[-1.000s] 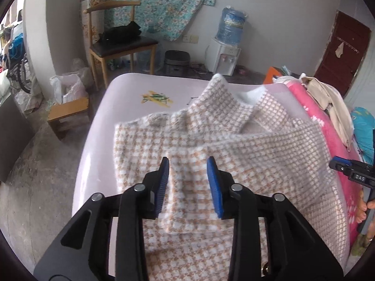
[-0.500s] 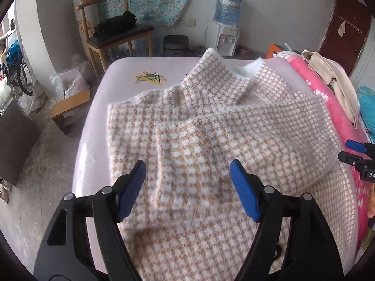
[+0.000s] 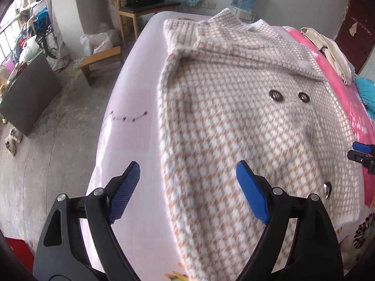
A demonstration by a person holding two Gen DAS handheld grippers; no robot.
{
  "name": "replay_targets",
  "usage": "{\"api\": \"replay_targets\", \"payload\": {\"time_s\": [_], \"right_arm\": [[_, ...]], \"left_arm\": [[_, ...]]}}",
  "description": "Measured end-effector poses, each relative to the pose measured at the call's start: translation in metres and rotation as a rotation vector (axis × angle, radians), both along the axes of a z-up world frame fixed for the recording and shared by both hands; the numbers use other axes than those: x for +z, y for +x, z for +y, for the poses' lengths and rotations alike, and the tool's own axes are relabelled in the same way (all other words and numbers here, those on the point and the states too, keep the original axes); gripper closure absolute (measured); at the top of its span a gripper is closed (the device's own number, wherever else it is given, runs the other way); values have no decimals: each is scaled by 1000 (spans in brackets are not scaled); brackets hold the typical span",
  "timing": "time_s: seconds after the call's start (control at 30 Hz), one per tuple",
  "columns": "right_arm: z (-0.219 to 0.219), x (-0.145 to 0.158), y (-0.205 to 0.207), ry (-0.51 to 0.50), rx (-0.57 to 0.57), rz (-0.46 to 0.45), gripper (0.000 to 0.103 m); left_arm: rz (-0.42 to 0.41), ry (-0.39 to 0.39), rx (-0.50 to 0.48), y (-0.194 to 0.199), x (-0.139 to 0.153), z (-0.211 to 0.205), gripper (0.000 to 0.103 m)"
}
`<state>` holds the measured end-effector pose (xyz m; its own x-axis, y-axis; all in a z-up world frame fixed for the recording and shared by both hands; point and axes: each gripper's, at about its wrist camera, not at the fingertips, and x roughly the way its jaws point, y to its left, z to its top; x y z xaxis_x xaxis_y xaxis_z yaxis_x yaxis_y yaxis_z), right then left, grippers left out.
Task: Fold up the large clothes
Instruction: 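Grasp the coat hem with both tools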
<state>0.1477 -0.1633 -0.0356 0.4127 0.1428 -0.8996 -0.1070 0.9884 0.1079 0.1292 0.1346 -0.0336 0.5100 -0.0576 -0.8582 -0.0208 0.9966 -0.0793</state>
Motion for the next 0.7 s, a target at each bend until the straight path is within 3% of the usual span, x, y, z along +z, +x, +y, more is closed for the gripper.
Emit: {"api": "replay_targets", "payload": {"time_s": [0.23,0.37,0.53,0.7], "right_arm": [[-47,-1,-62,108,-148,9,30],[-66,-18,-86,192,-207,53,30],[-72,-31,-113,301,-215,69,31],[-68,-39,-126,357,-197,91,47]], "left_arm": [[3,-140,79,-62,-15,15,23],[35,-211,92,-83,-28,13,40],[12,-264,106,-104,-35,9,54],[19,-351,109,-121,-41,5,62]]}}
